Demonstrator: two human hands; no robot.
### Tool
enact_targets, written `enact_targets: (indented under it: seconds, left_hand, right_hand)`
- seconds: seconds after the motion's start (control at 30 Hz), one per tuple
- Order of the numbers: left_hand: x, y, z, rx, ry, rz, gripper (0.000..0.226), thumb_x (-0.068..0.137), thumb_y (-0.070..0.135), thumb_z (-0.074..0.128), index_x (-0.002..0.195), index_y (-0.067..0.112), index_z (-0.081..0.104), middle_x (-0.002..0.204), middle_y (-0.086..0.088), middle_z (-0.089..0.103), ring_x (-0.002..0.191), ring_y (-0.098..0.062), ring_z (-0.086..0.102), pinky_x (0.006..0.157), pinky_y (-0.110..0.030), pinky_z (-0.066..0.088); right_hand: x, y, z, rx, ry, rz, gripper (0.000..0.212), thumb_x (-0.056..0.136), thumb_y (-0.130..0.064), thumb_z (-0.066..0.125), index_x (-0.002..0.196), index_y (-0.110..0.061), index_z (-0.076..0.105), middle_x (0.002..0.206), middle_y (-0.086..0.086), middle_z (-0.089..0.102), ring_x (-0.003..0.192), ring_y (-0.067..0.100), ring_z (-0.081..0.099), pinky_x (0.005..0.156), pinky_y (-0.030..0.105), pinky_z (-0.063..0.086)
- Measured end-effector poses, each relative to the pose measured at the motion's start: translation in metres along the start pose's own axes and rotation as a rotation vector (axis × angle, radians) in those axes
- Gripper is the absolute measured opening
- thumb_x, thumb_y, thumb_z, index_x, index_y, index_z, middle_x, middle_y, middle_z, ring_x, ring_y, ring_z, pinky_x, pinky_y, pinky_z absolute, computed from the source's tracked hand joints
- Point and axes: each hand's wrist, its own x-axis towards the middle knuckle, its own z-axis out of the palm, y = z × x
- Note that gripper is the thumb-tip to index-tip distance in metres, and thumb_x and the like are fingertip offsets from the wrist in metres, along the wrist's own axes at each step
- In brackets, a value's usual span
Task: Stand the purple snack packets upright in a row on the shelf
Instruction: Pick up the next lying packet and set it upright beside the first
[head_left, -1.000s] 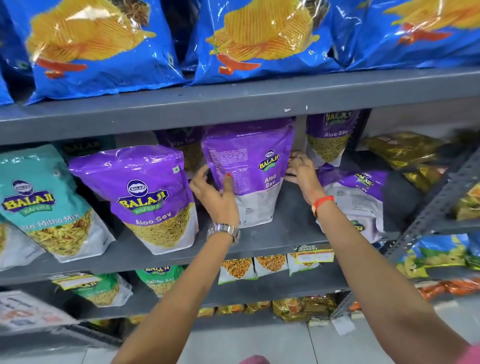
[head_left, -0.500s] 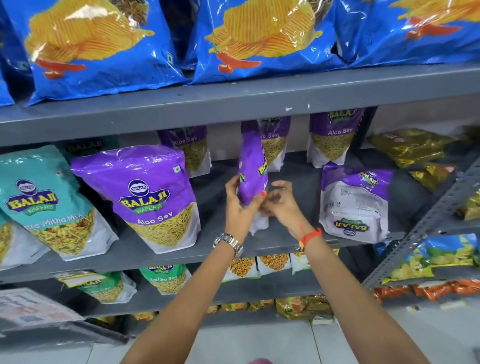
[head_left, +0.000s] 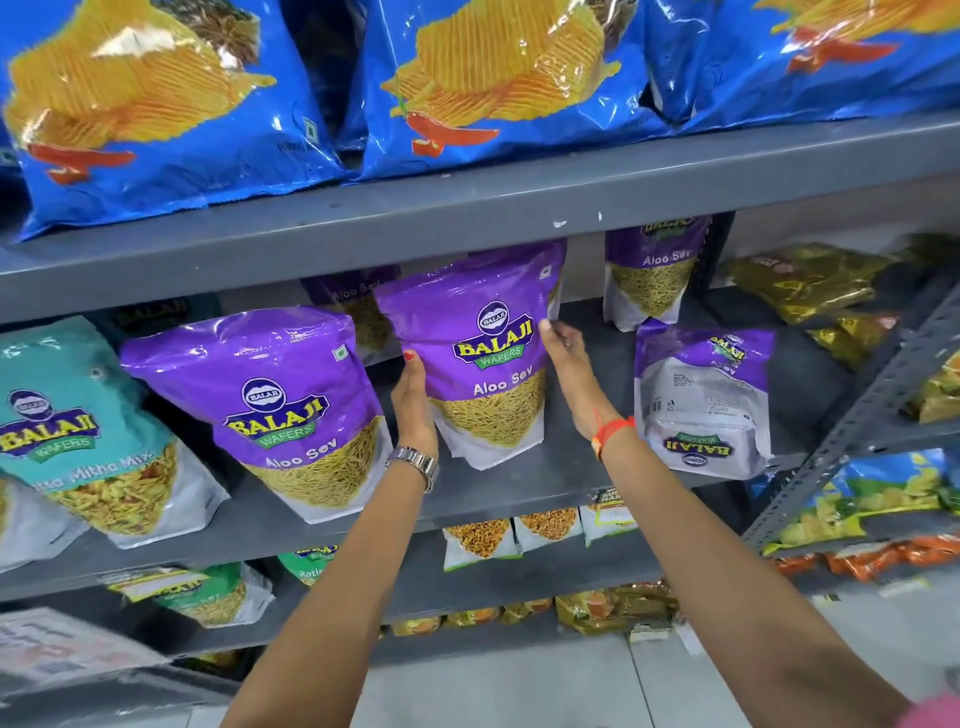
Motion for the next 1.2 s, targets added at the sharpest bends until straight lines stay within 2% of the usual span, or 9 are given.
enact_targets:
  seconds: [0.07, 0.13, 0.3, 0.47, 0.73, 0.93, 1.03, 1.1, 1.2]
  left_hand:
    - [-0.001, -0.004, 0.000, -0.034, -0.015, -0.071, 0.048, 0.089, 0.045, 0.039, 0.129, 0.018, 0.044, 0.120, 0.009, 0.046, 0.109, -0.005, 0.039, 0.090, -0.011, 0.032]
    - [-0.006, -0.012, -0.002, -0.021, -0.067, -0.152, 0.055, 0.088, 0.050, 0.036, 0.132, 0.017, 0.041, 0.135, 0.002, 0.045, 0.122, -0.011, 0.040, 0.104, -0.027, 0.030]
    - [-0.020, -0.023, -0.003, -0.011, -0.097, -0.238, 0.057, 0.088, 0.049, 0.036, 0.128, 0.011, 0.048, 0.133, -0.014, 0.053, 0.119, -0.027, 0.052, 0.106, -0.044, 0.039]
    - [-0.033, -0.025, -0.006, -0.036, -0.098, -0.222, 0.055, 0.089, 0.048, 0.036, 0.127, 0.011, 0.048, 0.132, -0.013, 0.054, 0.117, -0.026, 0.053, 0.104, -0.042, 0.041]
    - [-0.053, -0.032, -0.015, -0.049, -0.099, -0.187, 0.051, 0.090, 0.047, 0.034, 0.127, 0.015, 0.046, 0.133, -0.010, 0.053, 0.118, -0.023, 0.052, 0.102, -0.037, 0.041]
    - [-0.059, -0.032, -0.010, -0.021, -0.069, -0.115, 0.047, 0.093, 0.039, 0.031, 0.130, 0.012, 0.040, 0.129, -0.006, 0.052, 0.113, -0.017, 0.051, 0.083, -0.020, 0.043]
    - [-0.076, -0.035, -0.001, -0.022, 0.057, 0.003, 0.050, 0.094, 0.027, 0.037, 0.136, 0.005, 0.023, 0.140, -0.012, 0.037, 0.123, -0.022, 0.042, 0.076, -0.009, 0.042]
    - [-0.098, -0.043, 0.008, -0.006, 0.143, 0.089, 0.064, 0.088, 0.025, 0.047, 0.139, 0.003, 0.015, 0.148, -0.016, 0.023, 0.132, -0.024, 0.031, 0.090, -0.008, 0.037]
    - [-0.138, -0.060, 0.035, 0.174, 0.198, 0.251, 0.079, 0.074, 0.028, 0.055, 0.138, 0.002, 0.018, 0.147, -0.018, 0.020, 0.137, -0.022, 0.020, 0.112, -0.027, 0.018]
  right_hand:
    - [-0.002, -0.001, 0.000, 0.024, -0.087, 0.067, 0.011, 0.094, -0.034, 0.045, 0.099, -0.026, 0.050, 0.096, -0.019, 0.055, 0.067, -0.025, 0.057, 0.052, -0.004, 0.041]
    - [-0.006, 0.003, -0.001, 0.025, -0.131, 0.135, 0.017, 0.093, -0.041, 0.043, 0.101, -0.028, 0.051, 0.094, -0.021, 0.059, 0.066, -0.022, 0.059, 0.047, -0.002, 0.043]
    - [-0.014, 0.009, 0.001, 0.005, -0.059, 0.189, 0.036, 0.090, -0.042, 0.048, 0.112, -0.015, 0.051, 0.097, -0.005, 0.065, 0.072, -0.004, 0.067, 0.056, 0.008, 0.050]
    - [-0.032, 0.015, 0.001, 0.025, -0.005, 0.138, 0.023, 0.091, -0.044, 0.046, 0.106, -0.026, 0.047, 0.089, -0.017, 0.062, 0.065, -0.013, 0.065, 0.051, 0.005, 0.048]
    - [-0.054, 0.022, -0.004, 0.014, 0.064, 0.101, 0.018, 0.090, -0.045, 0.046, 0.098, -0.030, 0.050, 0.088, -0.016, 0.064, 0.067, -0.013, 0.065, 0.052, 0.004, 0.048]
    - [-0.057, 0.019, -0.014, -0.090, 0.043, 0.112, 0.031, 0.088, -0.046, 0.050, 0.102, -0.018, 0.053, 0.087, -0.011, 0.067, 0.067, -0.012, 0.065, 0.053, 0.003, 0.046]
    - [-0.057, 0.012, -0.030, -0.146, 0.064, 0.000, 0.027, 0.090, -0.033, 0.054, 0.111, -0.016, 0.052, 0.095, -0.011, 0.062, 0.079, -0.013, 0.060, 0.068, 0.001, 0.044]
    - [-0.055, 0.001, -0.049, -0.156, 0.159, -0.134, 0.024, 0.089, -0.020, 0.056, 0.113, -0.015, 0.052, 0.099, -0.003, 0.061, 0.082, -0.011, 0.057, 0.075, 0.001, 0.043]
    - [-0.048, -0.023, -0.085, -0.248, 0.329, -0.301, 0.019, 0.086, -0.009, 0.054, 0.105, -0.014, 0.057, 0.093, -0.005, 0.063, 0.083, -0.008, 0.059, 0.077, 0.006, 0.044]
